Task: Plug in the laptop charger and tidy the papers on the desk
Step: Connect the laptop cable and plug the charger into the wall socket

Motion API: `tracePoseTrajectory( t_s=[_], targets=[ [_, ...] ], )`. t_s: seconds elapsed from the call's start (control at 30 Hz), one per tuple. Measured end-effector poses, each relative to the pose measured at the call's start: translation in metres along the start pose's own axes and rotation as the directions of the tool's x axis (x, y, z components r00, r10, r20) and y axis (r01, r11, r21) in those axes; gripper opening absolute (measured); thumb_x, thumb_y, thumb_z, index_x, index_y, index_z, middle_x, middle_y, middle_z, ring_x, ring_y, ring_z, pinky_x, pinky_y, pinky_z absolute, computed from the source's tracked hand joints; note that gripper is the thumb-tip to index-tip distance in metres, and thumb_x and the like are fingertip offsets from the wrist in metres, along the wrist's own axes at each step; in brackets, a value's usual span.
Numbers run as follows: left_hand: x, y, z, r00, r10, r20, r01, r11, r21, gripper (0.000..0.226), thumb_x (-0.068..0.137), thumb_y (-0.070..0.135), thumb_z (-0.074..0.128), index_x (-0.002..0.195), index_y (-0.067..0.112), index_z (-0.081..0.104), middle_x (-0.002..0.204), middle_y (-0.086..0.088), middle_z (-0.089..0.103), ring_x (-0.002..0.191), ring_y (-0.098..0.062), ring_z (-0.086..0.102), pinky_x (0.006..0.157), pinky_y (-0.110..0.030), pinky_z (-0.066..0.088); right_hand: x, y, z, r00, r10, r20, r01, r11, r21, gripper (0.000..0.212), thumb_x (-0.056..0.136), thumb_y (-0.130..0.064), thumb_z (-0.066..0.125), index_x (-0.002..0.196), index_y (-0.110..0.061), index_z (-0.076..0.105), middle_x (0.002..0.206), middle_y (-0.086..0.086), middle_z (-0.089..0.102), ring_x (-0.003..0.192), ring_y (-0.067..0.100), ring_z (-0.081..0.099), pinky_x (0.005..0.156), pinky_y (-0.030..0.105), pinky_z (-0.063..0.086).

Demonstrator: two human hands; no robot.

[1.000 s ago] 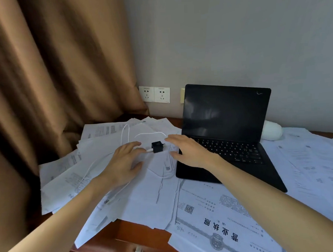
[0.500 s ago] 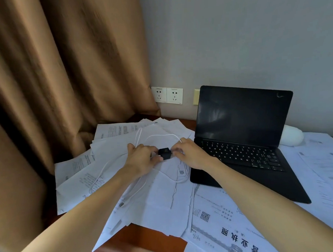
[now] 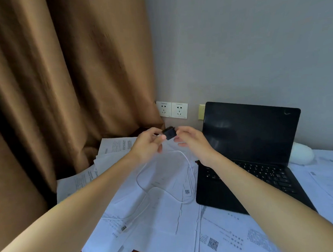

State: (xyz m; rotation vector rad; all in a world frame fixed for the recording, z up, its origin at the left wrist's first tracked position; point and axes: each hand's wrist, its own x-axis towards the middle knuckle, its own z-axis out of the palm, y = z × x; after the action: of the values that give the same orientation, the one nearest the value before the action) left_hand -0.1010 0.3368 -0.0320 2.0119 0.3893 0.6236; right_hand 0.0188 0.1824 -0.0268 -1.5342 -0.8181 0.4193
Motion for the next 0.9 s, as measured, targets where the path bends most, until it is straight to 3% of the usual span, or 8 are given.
tracePoseTrajectory(
  t_s=[0.13, 0.27, 0.4, 0.47, 0.53, 0.6, 0.77, 0.9],
  targets=[
    [0.031, 0.008, 0.005, 1.000, -0.011, 0.004, 0.011, 0.999, -0.047, 0.005, 0.106, 0.016, 0.058, 0.108, 0.012, 0.061, 0.053, 0.008, 0.061, 0.054, -0.004, 0.053, 0.070, -0.028, 0.042, 0.020, 0.002, 0.001, 0.992, 0.106, 0.065, -0.118, 0.968, 0.223, 0.026, 0.100, -0.029, 0.063, 0.119, -0.012, 0.067, 0.115, 0.011, 0.074, 0.112, 0.021, 0.069, 0.096, 0.034, 0.057],
    [0.055, 0.002, 0.010, 0.996, -0.035, 0.083, 0.037, 0.999, -0.026, 0.010, 0.105, 0.024, 0.061, 0.100, 0.016, 0.065, 0.054, 0.007, 0.063, 0.060, -0.009, 0.054, 0.073, -0.029, 0.043, 0.047, 0.010, -0.002, 0.983, 0.166, 0.076, -0.182, 0.909, 0.374, 0.034, 0.100, -0.018, 0.063, 0.131, -0.005, 0.057, 0.127, 0.017, 0.068, 0.119, 0.027, 0.066, 0.093, 0.031, 0.058],
    [0.074, -0.019, 0.015, 0.993, -0.061, 0.102, 0.060, 0.998, 0.014, 0.013, 0.101, 0.034, 0.067, 0.100, 0.021, 0.069, 0.065, 0.004, 0.069, 0.069, -0.011, 0.061, 0.080, -0.036, 0.050, 0.078, 0.025, -0.006, 0.979, 0.199, 0.031, -0.194, 0.887, 0.418, 0.033, 0.100, -0.017, 0.063, 0.129, -0.002, 0.055, 0.127, 0.019, 0.067, 0.116, 0.027, 0.068, 0.098, 0.037, 0.056],
    [0.082, -0.040, 0.014, 0.990, -0.083, 0.113, 0.071, 0.992, 0.108, 0.017, 0.095, 0.046, 0.069, 0.091, 0.029, 0.072, 0.075, 0.002, 0.072, 0.081, -0.018, 0.068, 0.090, -0.045, 0.054, 0.094, 0.032, -0.009, 0.971, 0.235, -0.042, -0.188, 0.862, 0.471, 0.032, 0.102, -0.015, 0.059, 0.129, 0.000, 0.052, 0.125, 0.022, 0.066, 0.115, 0.031, 0.068, 0.099, 0.041, 0.056],
    [0.087, -0.063, 0.012, 0.986, -0.121, 0.113, 0.080, 0.945, 0.316, 0.024, 0.090, 0.056, 0.063, 0.078, 0.038, 0.072, 0.089, 0.004, 0.073, 0.095, -0.023, 0.067, 0.093, -0.043, 0.052, 0.110, 0.036, -0.009, 0.958, 0.277, -0.074, -0.205, 0.843, 0.498, 0.025, 0.106, -0.013, 0.051, 0.127, 0.000, 0.050, 0.116, 0.021, 0.063, 0.115, 0.035, 0.067, 0.099, 0.046, 0.055],
    [0.090, -0.078, 0.012, 0.986, -0.141, 0.089, 0.095, 0.912, 0.399, 0.022, 0.097, 0.050, 0.061, 0.084, 0.037, 0.073, 0.104, 0.004, 0.070, 0.104, -0.023, 0.064, 0.099, -0.040, 0.049, 0.126, 0.041, -0.008, 0.944, 0.317, -0.093, -0.226, 0.825, 0.518, 0.023, 0.107, -0.010, 0.042, 0.128, -0.003, 0.045, 0.107, 0.018, 0.056, 0.113, 0.039, 0.066, 0.092, 0.048, 0.058],
    [0.108, -0.122, 0.013, 0.989, -0.145, 0.029, 0.124, 0.919, 0.374, 0.022, 0.103, 0.042, 0.059, 0.088, 0.031, 0.070, 0.099, 0.009, 0.073, 0.100, -0.020, 0.065, 0.101, -0.044, 0.049, 0.171, 0.061, 0.003, 0.930, 0.297, -0.215, -0.202, 0.906, 0.373, 0.024, 0.104, -0.008, 0.044, 0.129, -0.008, 0.048, 0.098, 0.010, 0.055, 0.085, 0.023, 0.068, 0.090, 0.038, 0.058],
    [0.128, -0.135, 0.018, 0.991, -0.124, 0.044, 0.109, 0.960, 0.258, 0.025, 0.101, 0.036, 0.063, 0.079, 0.026, 0.069, 0.074, 0.005, 0.072, 0.080, -0.018, 0.067, 0.091, -0.044, 0.056, 0.198, 0.083, 0.008, 0.921, 0.221, -0.320, -0.181, 0.972, 0.150, 0.020, 0.095, -0.013, 0.058, 0.112, -0.003, 0.059, 0.073, 0.004, 0.060, 0.059, 0.010, 0.054, 0.063, 0.023, 0.048]
  ],
)
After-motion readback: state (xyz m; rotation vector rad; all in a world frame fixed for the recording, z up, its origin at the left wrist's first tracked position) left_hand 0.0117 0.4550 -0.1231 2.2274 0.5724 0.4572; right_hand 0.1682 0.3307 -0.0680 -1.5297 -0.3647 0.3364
